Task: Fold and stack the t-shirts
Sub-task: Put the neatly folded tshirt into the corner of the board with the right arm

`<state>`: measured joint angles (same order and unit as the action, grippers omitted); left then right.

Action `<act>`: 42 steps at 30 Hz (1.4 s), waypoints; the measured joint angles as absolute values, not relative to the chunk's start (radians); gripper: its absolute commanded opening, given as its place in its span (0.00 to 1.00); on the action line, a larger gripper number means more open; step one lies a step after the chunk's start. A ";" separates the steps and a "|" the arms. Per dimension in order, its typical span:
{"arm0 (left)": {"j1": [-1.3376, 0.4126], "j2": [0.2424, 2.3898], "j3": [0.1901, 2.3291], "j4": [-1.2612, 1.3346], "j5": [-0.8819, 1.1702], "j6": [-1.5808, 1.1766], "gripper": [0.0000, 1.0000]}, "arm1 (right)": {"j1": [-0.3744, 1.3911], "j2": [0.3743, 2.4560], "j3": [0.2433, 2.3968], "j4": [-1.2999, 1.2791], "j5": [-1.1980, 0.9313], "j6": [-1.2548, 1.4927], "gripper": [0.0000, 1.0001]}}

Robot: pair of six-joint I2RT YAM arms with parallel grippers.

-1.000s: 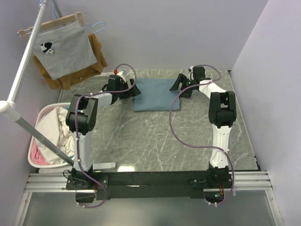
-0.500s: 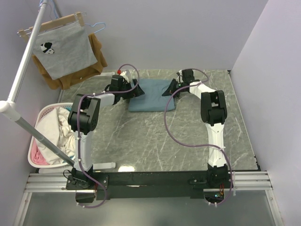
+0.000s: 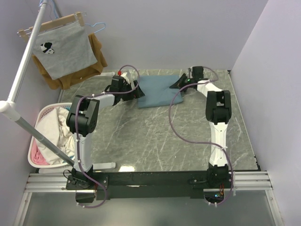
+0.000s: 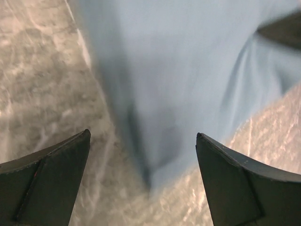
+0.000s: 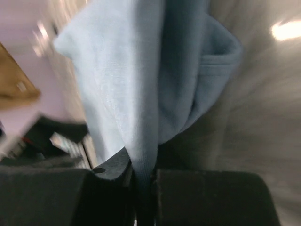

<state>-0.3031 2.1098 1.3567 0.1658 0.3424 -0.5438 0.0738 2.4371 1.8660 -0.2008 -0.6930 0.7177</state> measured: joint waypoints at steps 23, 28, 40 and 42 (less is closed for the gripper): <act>-0.310 2.026 1.363 0.107 0.395 -0.547 0.99 | -0.336 2.445 1.958 -0.182 -0.378 0.683 0.00; -0.314 2.026 1.363 0.107 0.394 -0.547 1.00 | -0.338 2.429 1.969 -0.235 -0.276 0.613 0.00; -0.334 2.026 1.363 0.097 0.384 -0.545 0.99 | -0.313 2.320 1.971 -0.307 0.083 0.450 1.00; -0.339 2.026 1.363 0.090 0.374 -0.544 0.99 | -0.296 2.299 1.971 -0.321 0.175 0.423 1.00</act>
